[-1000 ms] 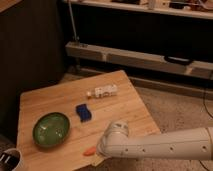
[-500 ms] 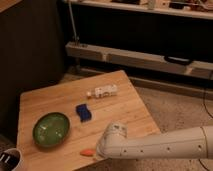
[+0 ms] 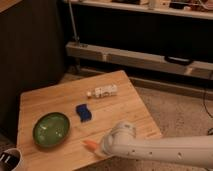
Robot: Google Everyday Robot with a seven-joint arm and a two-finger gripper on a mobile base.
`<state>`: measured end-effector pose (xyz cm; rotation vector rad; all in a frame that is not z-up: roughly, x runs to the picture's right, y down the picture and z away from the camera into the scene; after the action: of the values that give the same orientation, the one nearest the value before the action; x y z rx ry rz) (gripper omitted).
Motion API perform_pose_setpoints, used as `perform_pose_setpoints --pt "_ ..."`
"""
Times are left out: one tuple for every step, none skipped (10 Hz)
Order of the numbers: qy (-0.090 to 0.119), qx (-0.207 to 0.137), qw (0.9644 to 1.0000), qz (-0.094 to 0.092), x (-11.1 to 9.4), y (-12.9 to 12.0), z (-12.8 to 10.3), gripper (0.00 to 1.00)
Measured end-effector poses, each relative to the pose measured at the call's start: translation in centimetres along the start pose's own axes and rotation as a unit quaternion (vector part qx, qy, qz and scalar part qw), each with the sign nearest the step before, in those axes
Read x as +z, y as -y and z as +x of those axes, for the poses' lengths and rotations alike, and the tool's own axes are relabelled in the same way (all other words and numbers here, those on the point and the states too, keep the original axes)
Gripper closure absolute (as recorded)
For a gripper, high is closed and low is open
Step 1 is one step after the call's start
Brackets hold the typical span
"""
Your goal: Place the pepper in the ceramic bowl
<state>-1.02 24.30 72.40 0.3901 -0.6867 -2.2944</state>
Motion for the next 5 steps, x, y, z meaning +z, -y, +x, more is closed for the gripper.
perform_pose_setpoints --pt "-0.004 0.004 1.0000 0.001 -1.0 -1.1 1.4 0.83" --pt "-0.008 0.004 0.9999 0.004 -1.4 -1.7 2.9 0.83" --pt "-0.015 -0.001 0.9998 0.009 -1.1 -2.0 5.2 0.83" --pt "-0.019 -0.008 0.9997 0.014 -0.6 -2.0 7.4 0.83" --pt "-0.022 -0.013 0.9995 0.020 0.0 -1.9 9.2 0.83"
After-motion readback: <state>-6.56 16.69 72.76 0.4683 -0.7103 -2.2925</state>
